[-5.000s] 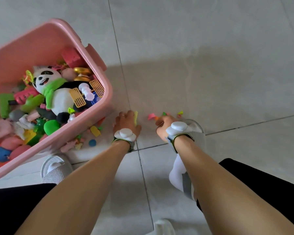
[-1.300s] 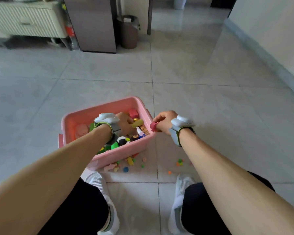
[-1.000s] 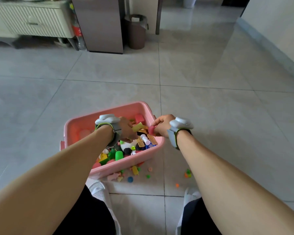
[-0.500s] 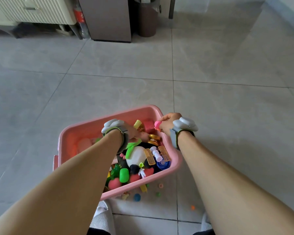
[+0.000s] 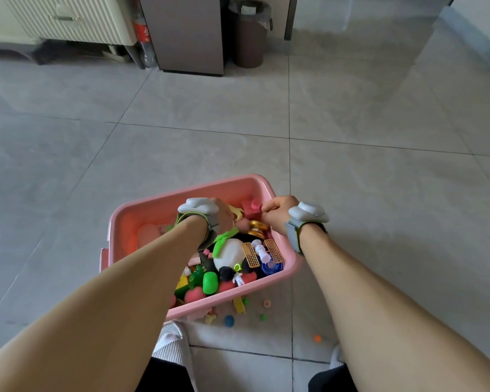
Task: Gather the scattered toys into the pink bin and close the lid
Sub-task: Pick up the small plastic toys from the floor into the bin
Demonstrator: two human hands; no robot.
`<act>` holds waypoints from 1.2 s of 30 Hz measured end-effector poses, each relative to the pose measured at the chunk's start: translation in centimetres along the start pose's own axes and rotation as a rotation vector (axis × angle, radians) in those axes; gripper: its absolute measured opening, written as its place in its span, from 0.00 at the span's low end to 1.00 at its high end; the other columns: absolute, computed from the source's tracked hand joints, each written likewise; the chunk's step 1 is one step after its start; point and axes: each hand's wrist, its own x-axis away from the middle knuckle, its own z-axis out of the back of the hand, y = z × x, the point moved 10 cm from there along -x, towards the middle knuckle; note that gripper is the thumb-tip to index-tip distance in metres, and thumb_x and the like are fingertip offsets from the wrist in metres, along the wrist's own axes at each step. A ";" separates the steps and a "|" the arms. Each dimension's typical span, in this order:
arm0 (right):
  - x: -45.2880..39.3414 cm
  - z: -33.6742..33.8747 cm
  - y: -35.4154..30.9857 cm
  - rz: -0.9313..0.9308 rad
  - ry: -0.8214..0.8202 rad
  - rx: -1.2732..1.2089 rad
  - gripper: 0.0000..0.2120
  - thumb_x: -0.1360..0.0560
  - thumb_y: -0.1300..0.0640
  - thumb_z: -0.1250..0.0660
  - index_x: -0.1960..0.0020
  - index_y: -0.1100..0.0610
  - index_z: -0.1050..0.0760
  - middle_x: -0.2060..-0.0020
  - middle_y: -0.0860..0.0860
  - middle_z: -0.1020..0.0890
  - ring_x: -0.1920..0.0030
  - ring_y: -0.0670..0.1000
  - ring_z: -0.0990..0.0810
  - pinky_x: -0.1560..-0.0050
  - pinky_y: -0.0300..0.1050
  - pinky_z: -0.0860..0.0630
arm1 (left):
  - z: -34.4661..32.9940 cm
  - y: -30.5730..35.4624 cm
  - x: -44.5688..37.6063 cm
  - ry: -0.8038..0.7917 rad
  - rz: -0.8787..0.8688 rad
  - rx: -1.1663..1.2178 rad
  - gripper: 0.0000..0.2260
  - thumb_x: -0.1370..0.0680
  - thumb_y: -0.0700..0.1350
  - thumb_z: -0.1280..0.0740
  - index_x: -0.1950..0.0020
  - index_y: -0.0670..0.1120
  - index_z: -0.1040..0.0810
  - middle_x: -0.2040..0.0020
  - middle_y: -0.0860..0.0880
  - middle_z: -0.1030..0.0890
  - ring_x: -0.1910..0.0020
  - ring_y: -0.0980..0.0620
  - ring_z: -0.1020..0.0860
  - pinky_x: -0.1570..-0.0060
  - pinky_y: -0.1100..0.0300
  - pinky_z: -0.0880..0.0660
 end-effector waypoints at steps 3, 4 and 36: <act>2.6 0.4 -1.3 0.065 -0.015 0.073 0.13 0.26 0.66 0.37 0.47 0.55 0.19 0.44 0.53 0.19 0.43 0.54 0.22 0.41 0.44 0.25 | 0.3 0.2 2.4 0.055 -0.032 -0.094 0.16 0.27 0.45 0.36 0.40 0.57 0.20 0.45 0.53 0.19 0.50 0.49 0.20 0.52 0.60 0.21; 3.5 0.6 -1.7 0.082 -0.017 0.098 0.13 0.26 0.65 0.37 0.47 0.54 0.19 0.44 0.53 0.19 0.43 0.54 0.22 0.41 0.43 0.26 | 0.4 0.4 3.0 0.091 -0.056 -0.110 0.16 0.28 0.46 0.36 0.43 0.59 0.20 0.47 0.53 0.19 0.53 0.50 0.20 0.53 0.59 0.20; 16.9 -3.9 17.2 -0.126 -0.134 0.285 0.17 0.26 0.63 0.37 0.39 0.52 0.24 0.41 0.50 0.20 0.40 0.54 0.22 0.48 0.37 0.29 | -20.5 1.5 11.4 -0.044 -0.080 -0.036 0.16 0.26 0.44 0.37 0.40 0.58 0.24 0.40 0.54 0.22 0.44 0.49 0.23 0.46 0.57 0.25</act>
